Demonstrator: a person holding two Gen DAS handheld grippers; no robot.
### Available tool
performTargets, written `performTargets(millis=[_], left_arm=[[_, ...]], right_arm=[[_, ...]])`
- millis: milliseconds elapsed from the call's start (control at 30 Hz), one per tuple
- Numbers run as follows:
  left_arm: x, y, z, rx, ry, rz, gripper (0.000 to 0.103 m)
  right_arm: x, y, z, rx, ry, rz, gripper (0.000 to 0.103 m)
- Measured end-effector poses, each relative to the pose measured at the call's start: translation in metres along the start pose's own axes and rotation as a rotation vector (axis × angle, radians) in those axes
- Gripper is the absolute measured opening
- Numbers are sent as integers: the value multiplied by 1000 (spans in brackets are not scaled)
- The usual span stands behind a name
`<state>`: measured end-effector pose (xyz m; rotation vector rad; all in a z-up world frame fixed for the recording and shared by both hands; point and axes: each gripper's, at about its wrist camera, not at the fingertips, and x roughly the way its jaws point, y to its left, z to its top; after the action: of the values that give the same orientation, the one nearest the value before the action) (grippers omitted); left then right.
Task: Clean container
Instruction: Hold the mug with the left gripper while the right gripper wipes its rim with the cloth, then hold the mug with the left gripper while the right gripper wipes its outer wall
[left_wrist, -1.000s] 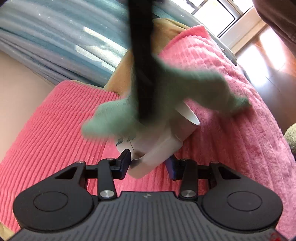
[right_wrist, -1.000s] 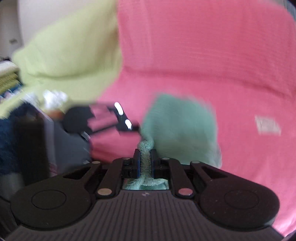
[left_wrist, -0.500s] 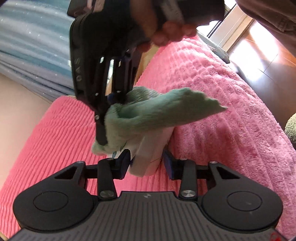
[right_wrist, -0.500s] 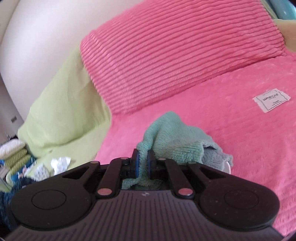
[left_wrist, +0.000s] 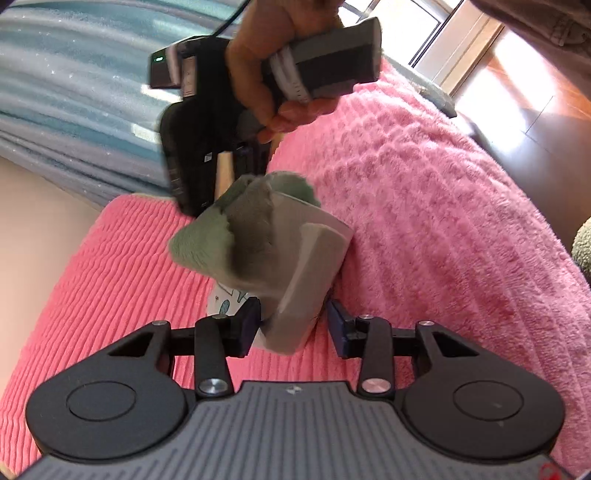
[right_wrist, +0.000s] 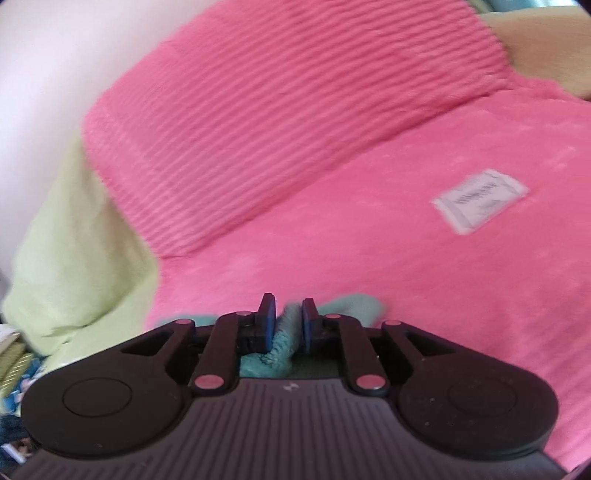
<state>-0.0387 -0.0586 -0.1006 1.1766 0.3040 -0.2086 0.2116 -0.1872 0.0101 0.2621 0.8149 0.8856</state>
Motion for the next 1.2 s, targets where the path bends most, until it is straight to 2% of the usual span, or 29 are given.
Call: performTargets(millis=[100, 167, 233, 367, 433, 533, 633, 700, 800, 867, 900, 967, 1067, 1133, 1167, 1200], left_arm=[[16, 8, -4, -31, 60, 27, 46], [24, 18, -11, -71, 100, 13, 46], [25, 25, -17, -113, 118, -8, 48], [14, 29, -21, -127, 119, -6, 48], [7, 29, -22, -111, 109, 2, 48], [-7, 28, -21, -64, 75, 19, 49], [-13, 26, -17, -41, 38, 19, 50], [-14, 23, -15, -41, 15, -7, 50], [-18, 15, -14, -3, 0, -29, 52], [-19, 13, -14, -1, -3, -40, 52], [-19, 13, -14, -3, -7, -41, 52], [-19, 14, -13, -11, -18, -36, 52], [-21, 15, -10, -18, -39, -46, 52], [-21, 13, -10, -14, -44, -54, 52], [-20, 13, -10, -20, -43, -62, 52], [-19, 14, -10, -26, -39, -71, 52]], right_arm=[[5, -21, -9, 70, 28, -85, 2], [-3, -25, -16, 126, -6, -73, 2], [-19, -17, -17, 105, -68, -61, 2], [-60, 25, -15, -46, -164, 88, 1], [-69, 48, -17, -142, -132, 139, 1], [-72, 70, -24, -230, -60, 67, 4], [-73, 61, -26, -111, -33, -30, 9], [-71, 62, -27, -101, -32, -104, 18], [-68, 70, -21, -124, -69, -185, 18], [-68, 72, -12, -100, -89, -194, 21], [-65, 71, -7, -76, -80, -189, 26], [-55, 73, -2, -68, -17, -206, 28], [-35, 76, -4, -103, 76, -251, 28], [-34, 70, -8, -78, 77, -236, 27], [-35, 64, -8, -59, 70, -216, 11], [-34, 59, -10, -52, 75, -204, 7]])
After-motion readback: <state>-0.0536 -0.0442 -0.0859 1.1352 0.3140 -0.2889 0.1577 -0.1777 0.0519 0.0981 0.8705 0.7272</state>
